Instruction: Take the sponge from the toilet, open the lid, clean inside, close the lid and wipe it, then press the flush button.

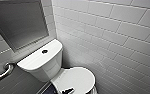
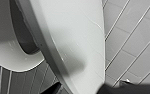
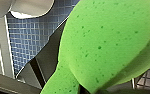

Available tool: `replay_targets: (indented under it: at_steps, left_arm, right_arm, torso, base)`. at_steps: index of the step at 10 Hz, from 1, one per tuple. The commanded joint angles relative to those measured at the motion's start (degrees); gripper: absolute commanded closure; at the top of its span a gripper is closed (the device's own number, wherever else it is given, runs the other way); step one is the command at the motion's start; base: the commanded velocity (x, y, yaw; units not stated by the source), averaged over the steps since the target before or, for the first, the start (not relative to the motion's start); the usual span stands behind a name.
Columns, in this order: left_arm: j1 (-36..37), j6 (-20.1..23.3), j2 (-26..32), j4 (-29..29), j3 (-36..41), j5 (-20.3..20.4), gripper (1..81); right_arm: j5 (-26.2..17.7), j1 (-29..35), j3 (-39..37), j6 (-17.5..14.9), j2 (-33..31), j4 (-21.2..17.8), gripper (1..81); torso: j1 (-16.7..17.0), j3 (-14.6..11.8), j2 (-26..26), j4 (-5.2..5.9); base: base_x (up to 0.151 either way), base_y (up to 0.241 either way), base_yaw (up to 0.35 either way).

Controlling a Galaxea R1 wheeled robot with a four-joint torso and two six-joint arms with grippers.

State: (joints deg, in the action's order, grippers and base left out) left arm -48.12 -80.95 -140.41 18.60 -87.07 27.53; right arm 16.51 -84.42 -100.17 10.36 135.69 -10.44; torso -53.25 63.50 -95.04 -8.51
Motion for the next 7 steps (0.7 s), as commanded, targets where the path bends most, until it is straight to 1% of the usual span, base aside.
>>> replay_targets:
  at_steps: [1, 5, 7]
  left_arm:
    - [8.96, 0.97, 3.11, -0.23, 1.19, 7.45, 1.0]
    - [9.13, 0.97, 4.43, -0.41, -0.39, 7.28, 1.0]
    - [9.4, 0.97, 5.48, -2.17, -1.61, 7.54, 1.0]
  right_arm:
    - [-3.67, 0.69, 1.3, -0.08, -2.5, 0.24, 81.1]
    - [-3.67, 0.69, 1.39, 0.01, -2.68, 0.24, 81.1]
    - [-3.67, 0.61, 1.83, 0.01, -2.94, 0.24, 81.1]
  torso:
    - [0.0, 0.0, 0.0, 0.0]
    - [0.0, 0.0, 0.0, 0.0]
    - [0.0, 0.0, 0.0, 0.0]
  base:
    - [0.0, 0.0, 0.0]
    - [0.0, 0.0, 0.0]
    - [0.0, 0.0, 0.0]
